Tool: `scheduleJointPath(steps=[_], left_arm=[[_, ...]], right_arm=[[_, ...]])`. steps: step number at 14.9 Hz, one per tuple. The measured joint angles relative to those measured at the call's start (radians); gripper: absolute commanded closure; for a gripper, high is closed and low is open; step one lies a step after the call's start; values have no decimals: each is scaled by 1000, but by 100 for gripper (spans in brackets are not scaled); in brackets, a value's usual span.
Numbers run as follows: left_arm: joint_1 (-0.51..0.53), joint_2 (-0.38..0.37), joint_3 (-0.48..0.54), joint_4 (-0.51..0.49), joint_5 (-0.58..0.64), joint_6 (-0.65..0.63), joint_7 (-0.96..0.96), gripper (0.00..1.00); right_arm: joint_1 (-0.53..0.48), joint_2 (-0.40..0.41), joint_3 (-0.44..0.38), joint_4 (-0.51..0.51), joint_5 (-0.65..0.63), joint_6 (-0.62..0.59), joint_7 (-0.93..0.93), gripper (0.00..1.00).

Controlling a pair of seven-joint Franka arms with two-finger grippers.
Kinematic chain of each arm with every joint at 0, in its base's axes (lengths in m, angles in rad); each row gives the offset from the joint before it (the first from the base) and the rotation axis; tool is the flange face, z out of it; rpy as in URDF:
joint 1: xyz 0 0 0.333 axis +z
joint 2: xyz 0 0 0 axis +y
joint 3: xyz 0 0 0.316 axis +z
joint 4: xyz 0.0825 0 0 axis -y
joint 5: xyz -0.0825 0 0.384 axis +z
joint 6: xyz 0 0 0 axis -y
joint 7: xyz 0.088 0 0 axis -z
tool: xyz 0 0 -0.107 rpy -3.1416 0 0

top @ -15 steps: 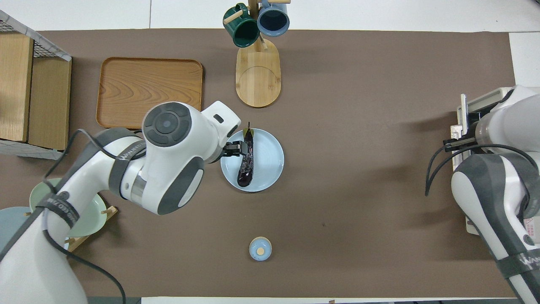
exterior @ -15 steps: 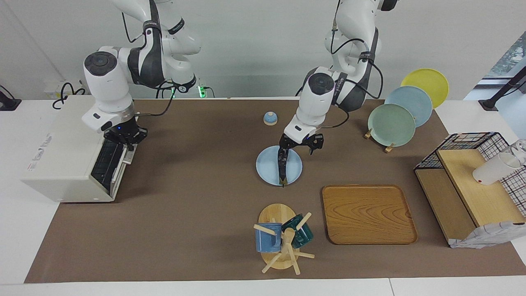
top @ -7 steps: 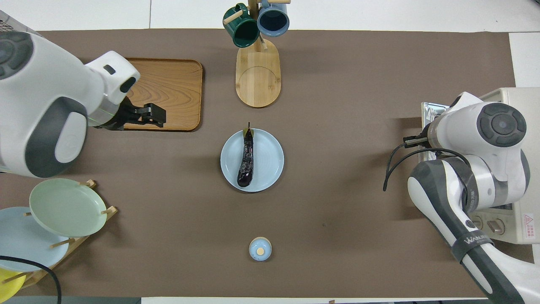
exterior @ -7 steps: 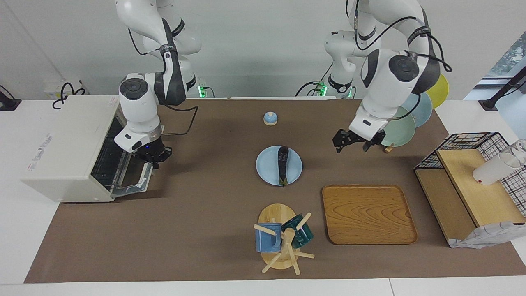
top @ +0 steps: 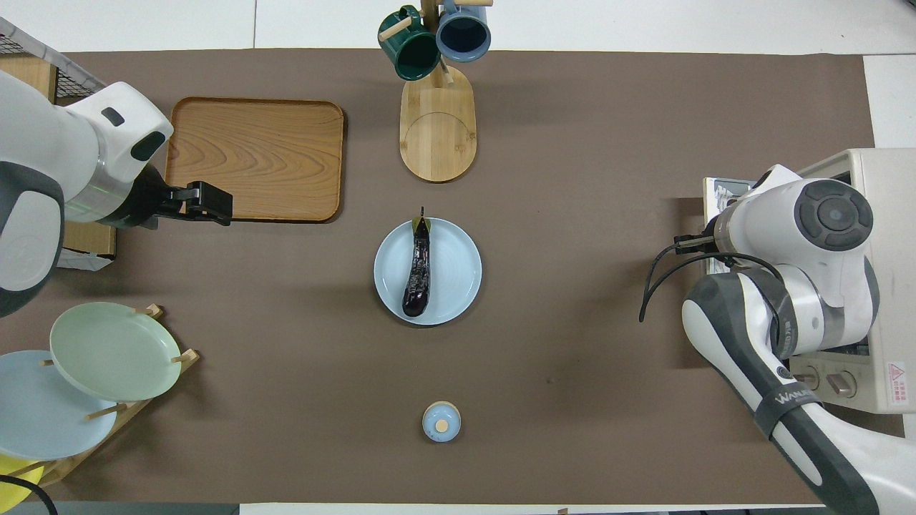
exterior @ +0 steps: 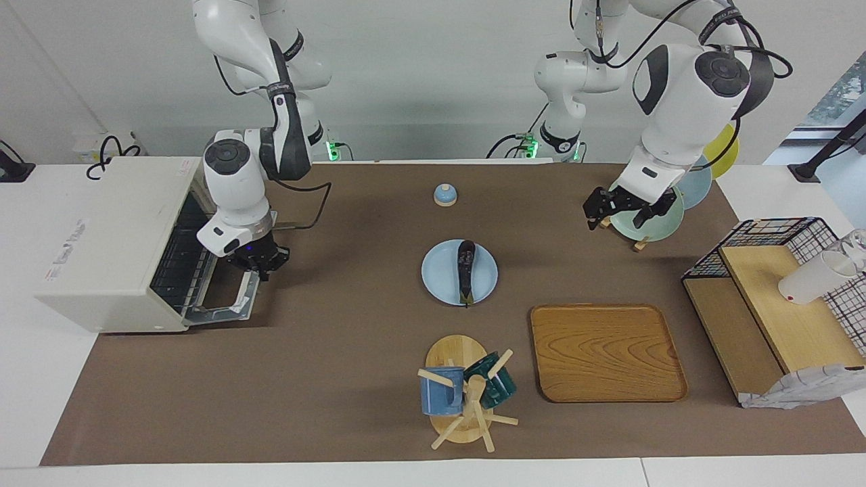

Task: Put eggplant into oven
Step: 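Withdraw the left gripper while the right gripper pulls the oven door open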

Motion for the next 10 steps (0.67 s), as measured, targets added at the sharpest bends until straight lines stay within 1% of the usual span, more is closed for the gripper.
scheduleJointPath(steps=[4, 6, 8, 10], left_arm=[[-1, -26, -2, -34, 0, -24, 3, 0], [-2, -27, -3, -25, 0, -39, 3, 0], [-1, -24, -1, 20, 0, -100, 3, 0], [-1, -20, 1, 87, 5, -191, 3, 0]], right_arm=[[0, 19, -2, -11, 23, 17, 5, 100], [0, 22, -2, -13, 23, 21, 5, 100], [0, 22, -3, -21, 31, 39, 9, 100], [3, 22, -1, -46, 56, 89, 10, 100]])
